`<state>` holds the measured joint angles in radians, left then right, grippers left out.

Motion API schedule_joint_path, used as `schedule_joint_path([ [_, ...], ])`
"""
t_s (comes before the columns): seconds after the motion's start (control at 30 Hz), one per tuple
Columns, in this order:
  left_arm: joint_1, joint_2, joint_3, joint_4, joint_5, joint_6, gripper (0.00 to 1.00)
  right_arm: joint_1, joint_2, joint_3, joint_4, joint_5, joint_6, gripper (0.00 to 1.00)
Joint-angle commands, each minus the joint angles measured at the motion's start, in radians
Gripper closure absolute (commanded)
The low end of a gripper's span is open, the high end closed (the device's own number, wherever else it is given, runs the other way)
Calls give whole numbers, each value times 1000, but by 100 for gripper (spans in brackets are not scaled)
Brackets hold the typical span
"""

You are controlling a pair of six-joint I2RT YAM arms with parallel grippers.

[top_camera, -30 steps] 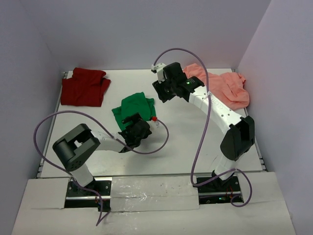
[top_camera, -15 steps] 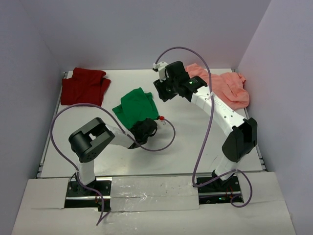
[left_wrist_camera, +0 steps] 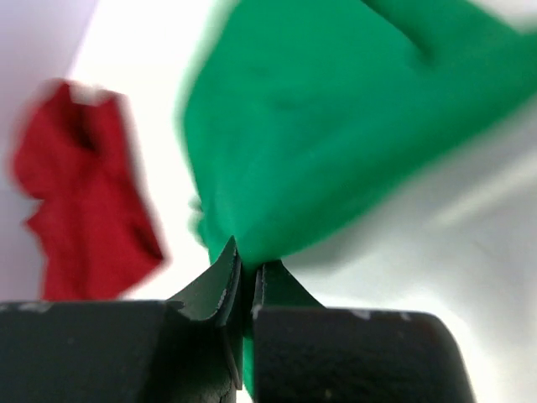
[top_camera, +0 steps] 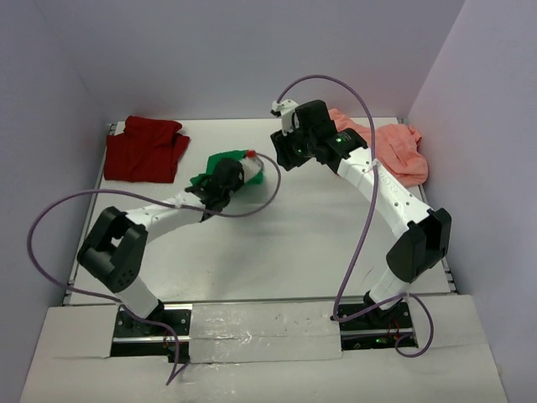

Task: Fold and stack the t-shirts
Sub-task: Fold the tshirt

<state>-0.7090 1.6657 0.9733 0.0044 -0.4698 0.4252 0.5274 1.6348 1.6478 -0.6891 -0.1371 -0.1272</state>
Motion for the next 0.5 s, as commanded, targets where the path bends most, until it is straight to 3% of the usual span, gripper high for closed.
schedule_joint_path([
  [0.0,83,-89,131,-44,34,-13,100,-3,-56,-9,10,-25,8,49],
  [0.23,181,-61,283,-102,118,4,100,-4,-76,-20,14,-18,9,49],
  [0.47,200,-38,277,-130,166,15,100,-18,-99,-43,22,-25,6,49],
])
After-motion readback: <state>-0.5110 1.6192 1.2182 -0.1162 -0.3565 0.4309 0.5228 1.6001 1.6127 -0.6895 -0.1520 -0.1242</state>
